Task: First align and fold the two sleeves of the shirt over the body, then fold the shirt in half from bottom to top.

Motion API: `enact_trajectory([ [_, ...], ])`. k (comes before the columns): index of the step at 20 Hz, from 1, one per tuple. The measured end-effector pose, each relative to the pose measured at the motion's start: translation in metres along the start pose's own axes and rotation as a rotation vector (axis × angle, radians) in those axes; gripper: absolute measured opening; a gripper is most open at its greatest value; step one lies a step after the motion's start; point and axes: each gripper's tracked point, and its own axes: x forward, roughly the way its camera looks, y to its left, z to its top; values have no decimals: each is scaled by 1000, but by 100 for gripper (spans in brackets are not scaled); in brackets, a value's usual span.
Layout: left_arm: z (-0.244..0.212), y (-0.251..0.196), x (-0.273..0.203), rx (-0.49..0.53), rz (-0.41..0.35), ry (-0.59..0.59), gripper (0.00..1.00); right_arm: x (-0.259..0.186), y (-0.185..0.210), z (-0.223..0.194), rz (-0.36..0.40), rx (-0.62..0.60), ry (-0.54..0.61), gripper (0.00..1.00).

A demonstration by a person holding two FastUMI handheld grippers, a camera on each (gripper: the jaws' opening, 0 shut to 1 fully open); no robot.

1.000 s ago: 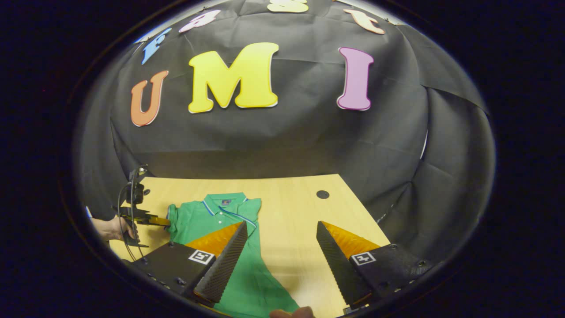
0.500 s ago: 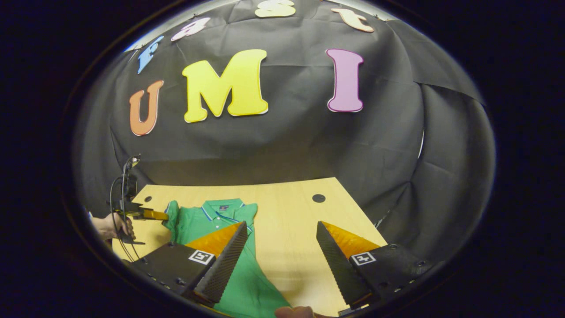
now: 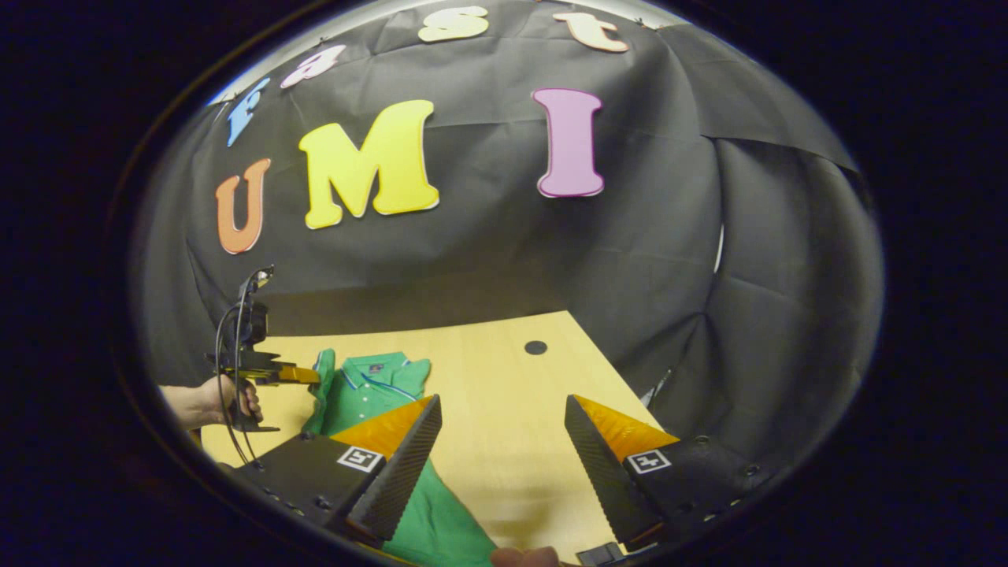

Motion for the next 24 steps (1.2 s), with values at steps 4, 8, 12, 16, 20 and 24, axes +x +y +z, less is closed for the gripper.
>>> enact_trajectory([
  [4, -2, -25, 0, 15, -35, 13, 12, -4, -16, -5, -19, 27, 13, 95],
  [8, 8, -26, -17, 49, -16, -12, 79, -1, -9, -1, 4, 13, 3, 96],
  [12, 25, -16, -49, 66, 18, -90, 99, 2, 13, 3, 64, -27, -8, 96],
  [16, 43, -2, -96, 71, 66, -199, 99, 1, 36, 6, 125, -64, -16, 96],
  [20, 38, 9, -149, 67, 99, -266, 99, -6, 65, -8, 231, -123, 8, 96],
  [24, -6, 36, -197, 83, 132, -252, 99, -17, 82, -40, 319, -242, 54, 96],
])
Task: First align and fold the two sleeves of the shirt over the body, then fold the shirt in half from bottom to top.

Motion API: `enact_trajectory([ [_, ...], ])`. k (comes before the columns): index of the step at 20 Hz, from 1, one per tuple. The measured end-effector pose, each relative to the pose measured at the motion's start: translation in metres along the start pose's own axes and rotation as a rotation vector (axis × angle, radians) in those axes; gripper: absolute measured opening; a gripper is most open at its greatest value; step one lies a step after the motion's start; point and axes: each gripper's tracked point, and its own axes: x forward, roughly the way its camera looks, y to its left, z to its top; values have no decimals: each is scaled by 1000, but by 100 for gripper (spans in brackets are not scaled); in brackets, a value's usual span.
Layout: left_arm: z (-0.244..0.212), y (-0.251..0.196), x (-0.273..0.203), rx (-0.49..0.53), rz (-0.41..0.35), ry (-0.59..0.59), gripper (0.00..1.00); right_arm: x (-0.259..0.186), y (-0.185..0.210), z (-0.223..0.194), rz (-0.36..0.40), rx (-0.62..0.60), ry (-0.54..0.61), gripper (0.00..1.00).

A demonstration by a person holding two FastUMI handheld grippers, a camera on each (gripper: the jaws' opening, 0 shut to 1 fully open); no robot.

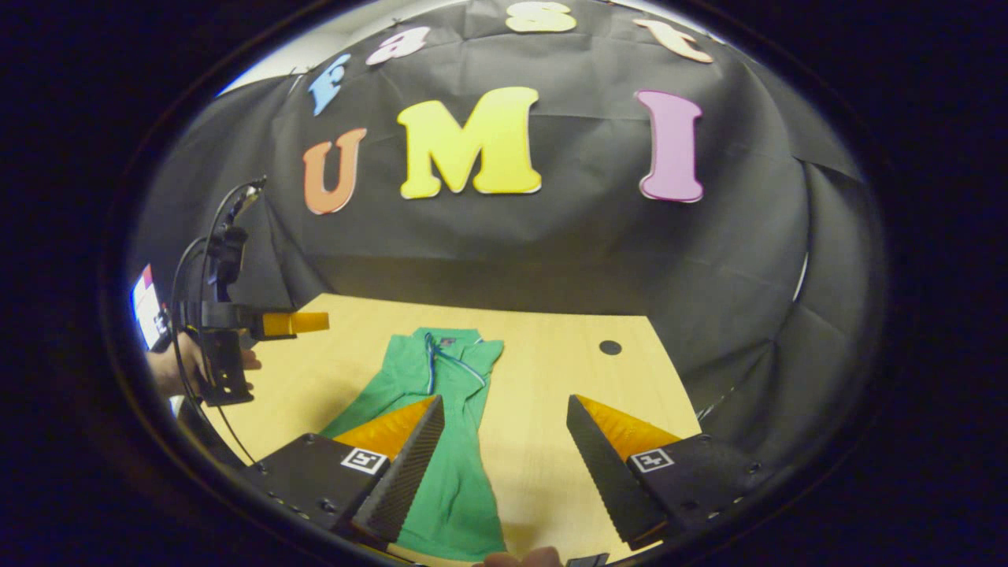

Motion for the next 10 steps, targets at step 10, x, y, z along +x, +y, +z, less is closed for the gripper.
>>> enact_trajectory([
  [10, -152, 49, -90, 5, 3, 284, 99, -13, -6, -120, 10, -30, 242, 96],
])
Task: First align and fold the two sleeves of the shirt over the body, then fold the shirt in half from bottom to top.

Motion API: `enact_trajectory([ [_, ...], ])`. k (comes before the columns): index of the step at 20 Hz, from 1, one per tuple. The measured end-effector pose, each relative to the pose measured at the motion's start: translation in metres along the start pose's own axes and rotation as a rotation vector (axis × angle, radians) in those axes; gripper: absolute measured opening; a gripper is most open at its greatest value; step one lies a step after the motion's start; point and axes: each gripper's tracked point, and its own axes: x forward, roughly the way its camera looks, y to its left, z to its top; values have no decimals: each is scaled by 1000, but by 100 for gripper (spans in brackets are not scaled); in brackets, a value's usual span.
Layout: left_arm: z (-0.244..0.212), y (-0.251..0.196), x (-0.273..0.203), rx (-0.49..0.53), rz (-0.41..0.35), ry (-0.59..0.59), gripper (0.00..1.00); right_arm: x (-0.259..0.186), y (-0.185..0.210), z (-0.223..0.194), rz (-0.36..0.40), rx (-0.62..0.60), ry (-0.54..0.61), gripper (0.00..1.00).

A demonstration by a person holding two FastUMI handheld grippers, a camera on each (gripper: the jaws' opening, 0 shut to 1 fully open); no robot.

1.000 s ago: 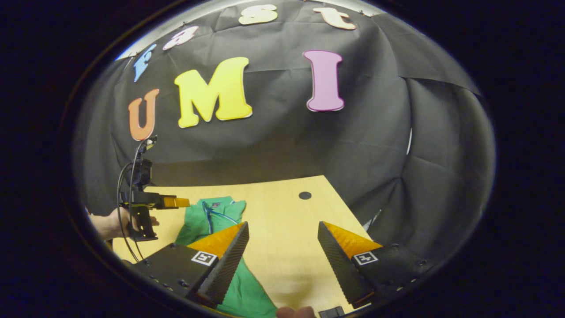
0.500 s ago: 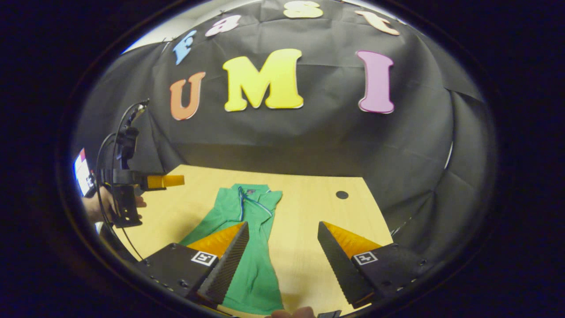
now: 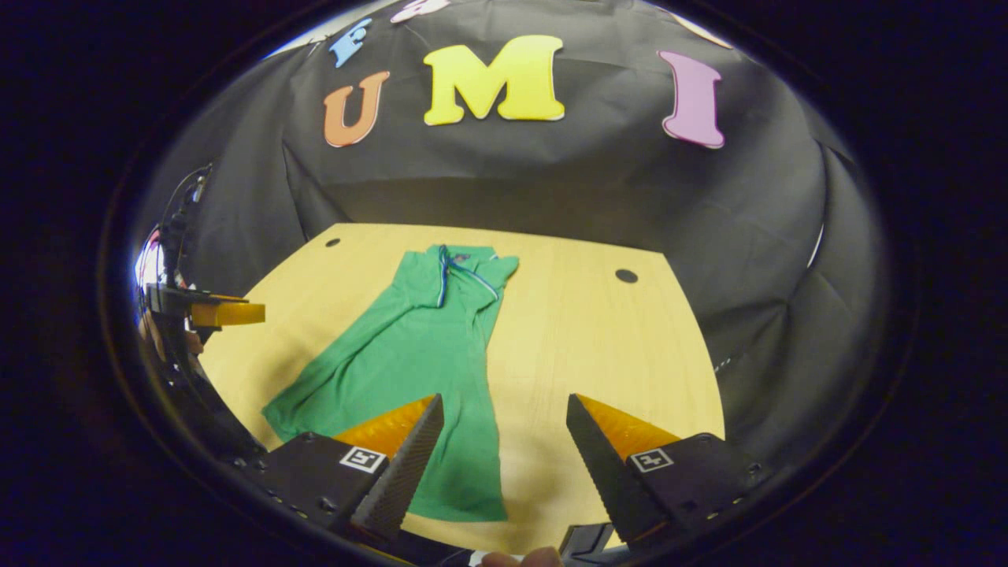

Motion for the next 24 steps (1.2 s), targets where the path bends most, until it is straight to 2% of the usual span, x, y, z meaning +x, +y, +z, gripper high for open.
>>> enact_trajectory([
  [2, -42, 6, -3, -20, -4, 107, 99, 5, -2, -26, -3, -11, 55, 94],
  [4, -83, 12, -8, -25, -12, 207, 99, 9, 4, -54, 15, -19, 121, 96],
  [8, -126, 27, -8, 62, 11, 337, 99, 21, 13, -118, 50, -37, 289, 96],
  [11, -132, 27, -4, 52, 4, 372, 99, 31, 13, -141, 49, -29, 368, 96],
  [15, -140, 33, 1, 65, 17, 403, 99, 44, 7, -154, 26, -30, 421, 97],
  [16, -141, 35, 1, 78, 23, 408, 99, 45, 6, -156, 19, -33, 433, 94],
  [17, -141, 36, 2, 91, 29, 415, 99, 47, 7, -158, 19, -31, 445, 97],
  [19, -142, 38, 5, 104, 46, 426, 99, 49, 9, -166, 24, -26, 473, 94],
  [20, -143, 38, 6, 105, 48, 428, 99, 49, 11, -171, 28, -31, 489, 97],
  [24, -147, 39, 7, 120, 57, 441, 99, 51, 15, -172, 17, -51, 514, 96],
])
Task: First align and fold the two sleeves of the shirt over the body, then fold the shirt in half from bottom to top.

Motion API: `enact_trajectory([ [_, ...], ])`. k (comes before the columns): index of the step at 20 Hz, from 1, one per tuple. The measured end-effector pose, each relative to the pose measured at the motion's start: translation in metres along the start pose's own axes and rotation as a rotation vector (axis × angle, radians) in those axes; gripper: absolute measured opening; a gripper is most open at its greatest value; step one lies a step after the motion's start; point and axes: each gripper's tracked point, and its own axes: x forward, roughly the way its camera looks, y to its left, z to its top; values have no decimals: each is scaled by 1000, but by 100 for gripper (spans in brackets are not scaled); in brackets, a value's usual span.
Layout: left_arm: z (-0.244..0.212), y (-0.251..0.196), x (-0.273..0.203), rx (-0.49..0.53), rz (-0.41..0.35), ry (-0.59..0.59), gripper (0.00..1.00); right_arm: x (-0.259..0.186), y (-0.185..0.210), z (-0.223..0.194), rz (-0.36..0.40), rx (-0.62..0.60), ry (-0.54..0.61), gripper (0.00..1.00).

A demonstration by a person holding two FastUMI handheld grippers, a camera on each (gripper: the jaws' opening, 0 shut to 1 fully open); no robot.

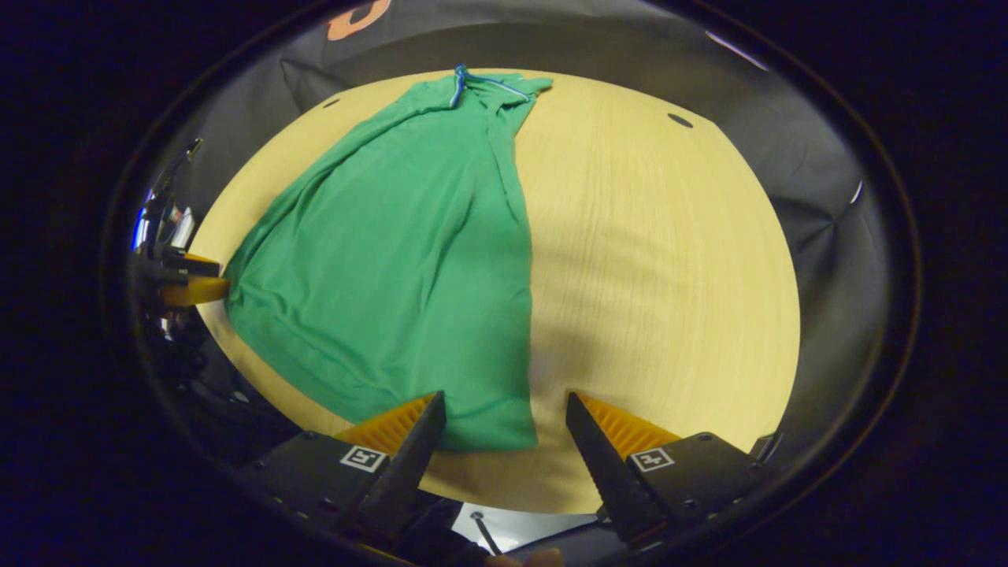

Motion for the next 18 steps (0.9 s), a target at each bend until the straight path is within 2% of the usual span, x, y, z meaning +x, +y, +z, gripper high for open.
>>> enact_trajectory([
  [2, 0, 1, 1, -12, 6, 15, 99, -2, 0, -5, -13, 35, 35, 97],
  [6, 0, -2, -1, -41, 19, 69, 100, -2, 6, -8, -21, 81, 64, 87],
  [7, 1, -4, -2, -47, 18, 80, 97, -2, 9, -8, -16, 74, 69, 70],
  [8, 3, -6, -3, -44, 14, 95, 100, -1, 11, -8, -10, 64, 76, 61],
  [9, 6, -8, -5, -40, 11, 103, 88, -4, 13, -8, -6, 58, 78, 47],
  [10, 8, -11, -7, -36, 7, 108, 85, -3, 14, -9, -8, 57, 82, 36],
  [11, 11, -15, -9, -27, 1, 108, 75, -3, 14, -9, -9, 57, 84, 26],
  [12, 14, -17, -12, -3, -9, 112, 67, -2, 18, -6, 6, 71, 78, 26],
  [13, 16, -20, -15, 13, -22, 123, 52, -3, 17, -9, 5, 88, 91, 13],
  [14, 19, -24, -16, 13, -39, 130, 43, -2, 18, -8, 5, 94, 89, 8],
  [15, 23, -28, -19, 3, -57, 133, 24, -3, 18, -7, 6, 96, 93, 8],
  [16, 28, -32, -23, -3, -79, 136, 14, -5, 19, -6, 15, 106, 93, 8],
  [17, 30, -36, -27, -16, -104, 149, 8, 0, 21, -7, 22, 113, 98, 0],
  [18, 35, -40, -33, -34, -127, 154, 6, -3, 21, -7, 25, 113, 100, 0],
])
